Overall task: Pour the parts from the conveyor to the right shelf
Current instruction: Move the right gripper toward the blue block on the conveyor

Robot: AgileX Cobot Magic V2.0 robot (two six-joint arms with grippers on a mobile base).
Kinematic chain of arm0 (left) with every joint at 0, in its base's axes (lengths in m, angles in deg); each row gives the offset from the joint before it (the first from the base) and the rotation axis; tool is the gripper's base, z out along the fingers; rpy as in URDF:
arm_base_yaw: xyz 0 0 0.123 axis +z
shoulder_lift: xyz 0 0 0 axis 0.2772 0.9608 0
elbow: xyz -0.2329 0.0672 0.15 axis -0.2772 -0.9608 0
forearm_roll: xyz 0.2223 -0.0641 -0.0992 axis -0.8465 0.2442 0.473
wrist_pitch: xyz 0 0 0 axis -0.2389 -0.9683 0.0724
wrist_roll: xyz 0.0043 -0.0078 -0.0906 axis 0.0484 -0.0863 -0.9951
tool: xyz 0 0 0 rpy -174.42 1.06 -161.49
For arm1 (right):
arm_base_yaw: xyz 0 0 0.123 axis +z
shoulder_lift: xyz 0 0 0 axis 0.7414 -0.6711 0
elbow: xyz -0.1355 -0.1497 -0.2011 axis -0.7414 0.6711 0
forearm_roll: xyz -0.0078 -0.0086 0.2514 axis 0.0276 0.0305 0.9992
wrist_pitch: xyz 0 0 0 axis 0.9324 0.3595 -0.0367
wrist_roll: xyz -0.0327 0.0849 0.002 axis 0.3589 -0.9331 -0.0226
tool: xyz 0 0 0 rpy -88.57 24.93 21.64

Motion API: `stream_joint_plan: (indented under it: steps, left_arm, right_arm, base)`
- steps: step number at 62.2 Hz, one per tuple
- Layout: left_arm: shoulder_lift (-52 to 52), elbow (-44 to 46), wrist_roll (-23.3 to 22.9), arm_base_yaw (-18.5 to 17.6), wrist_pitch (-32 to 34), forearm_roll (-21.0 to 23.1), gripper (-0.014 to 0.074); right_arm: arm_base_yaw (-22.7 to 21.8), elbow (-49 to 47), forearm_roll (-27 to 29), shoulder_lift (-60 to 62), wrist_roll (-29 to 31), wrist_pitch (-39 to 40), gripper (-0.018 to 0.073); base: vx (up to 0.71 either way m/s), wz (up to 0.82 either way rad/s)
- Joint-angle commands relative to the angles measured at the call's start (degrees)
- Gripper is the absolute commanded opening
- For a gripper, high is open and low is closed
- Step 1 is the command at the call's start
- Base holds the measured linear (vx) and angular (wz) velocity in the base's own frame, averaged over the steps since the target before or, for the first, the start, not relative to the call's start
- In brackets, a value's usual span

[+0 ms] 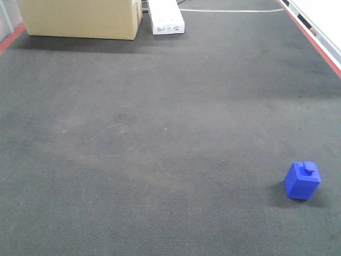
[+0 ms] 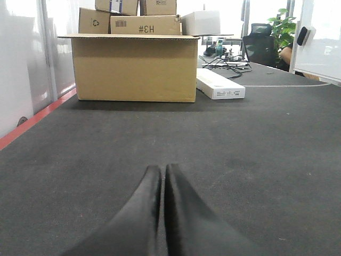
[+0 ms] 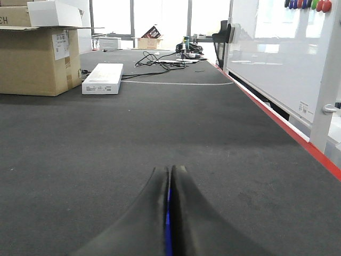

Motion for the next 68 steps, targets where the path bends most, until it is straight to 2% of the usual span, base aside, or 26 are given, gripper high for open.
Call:
stream_joint_plan:
  steps: [1,14,32,43,60,68]
  left_arm:
    - [-0.6,-1.7,-0.5,0.0,4.3,0.0,-0.0006]
    - [-0.6,-1.7,-0.5,0.0,4.3,0.0,-0.0006]
    - [-0.6,-1.7,-0.5,0.0,4.3,0.0,-0.0006]
    - [-0.6,-1.7,-0.5,0.0,4.3,0.0,-0.0006]
    - [-0.6,-1.7,-0.5,0.0,4.3,0.0,-0.0006]
    - [-0.6,-1.7,-0.5,0.0,4.3,0.0,-0.0006]
  right_arm:
    - [0.1,1.1,-0.1,0.2,0.3,4.8,-0.0009]
    - [0.1,1.0,-0.3,0.2,0.1,5.7,-0.0009]
    - [0.1,-2.9,4.5,0.2,0.0,6.1,-0.0009]
    - [0.1,-10.0,4.4,-4.3,0.4,0.8,-0.0009]
    - [0.1,-19.5,4.7,-21.5,0.4,-11.3,-0.0009]
    - [0.1,-21.0,3.8,-26.3,0.4,-12.6,-0.0009]
  base:
    - [0.0,0.0]
    - [0.0,0.0]
    - [0.0,0.0]
    - [0.0,0.0]
    - [0.0,0.0]
    - [0.0,0.0]
